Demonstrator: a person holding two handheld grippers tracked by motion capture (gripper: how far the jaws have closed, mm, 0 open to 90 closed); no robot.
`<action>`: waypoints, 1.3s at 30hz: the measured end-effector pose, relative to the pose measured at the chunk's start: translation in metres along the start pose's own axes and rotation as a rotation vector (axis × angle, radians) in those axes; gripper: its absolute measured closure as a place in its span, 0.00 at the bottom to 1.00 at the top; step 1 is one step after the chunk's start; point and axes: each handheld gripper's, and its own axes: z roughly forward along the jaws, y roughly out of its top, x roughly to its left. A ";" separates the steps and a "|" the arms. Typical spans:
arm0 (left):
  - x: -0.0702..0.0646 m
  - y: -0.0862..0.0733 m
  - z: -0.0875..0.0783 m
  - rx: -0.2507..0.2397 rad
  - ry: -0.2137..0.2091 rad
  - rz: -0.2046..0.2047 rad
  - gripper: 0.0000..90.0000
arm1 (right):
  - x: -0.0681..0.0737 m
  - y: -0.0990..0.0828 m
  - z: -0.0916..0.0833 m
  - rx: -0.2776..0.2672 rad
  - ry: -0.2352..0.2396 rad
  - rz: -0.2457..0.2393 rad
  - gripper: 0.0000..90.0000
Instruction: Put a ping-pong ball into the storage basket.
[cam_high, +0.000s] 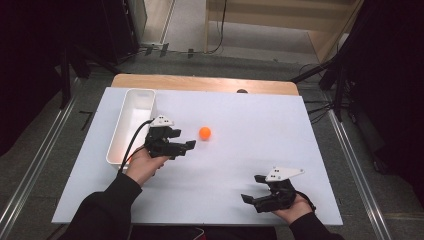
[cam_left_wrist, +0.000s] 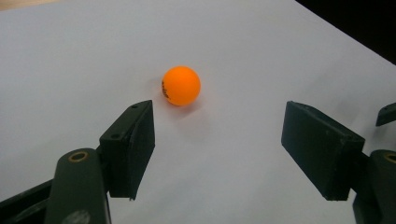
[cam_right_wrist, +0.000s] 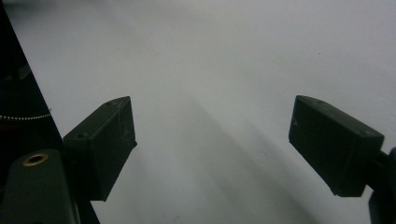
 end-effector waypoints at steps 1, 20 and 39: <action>0.000 0.001 0.001 0.003 0.002 -0.003 0.29 | 0.000 0.000 0.000 0.000 0.000 0.001 0.15; 0.004 0.015 0.025 0.021 -0.001 -0.009 0.29 | 0.001 0.000 0.001 0.002 0.001 -0.001 0.15; 0.010 0.028 0.047 0.048 0.008 0.017 0.29 | -0.001 0.004 0.003 -0.008 0.006 -0.004 0.15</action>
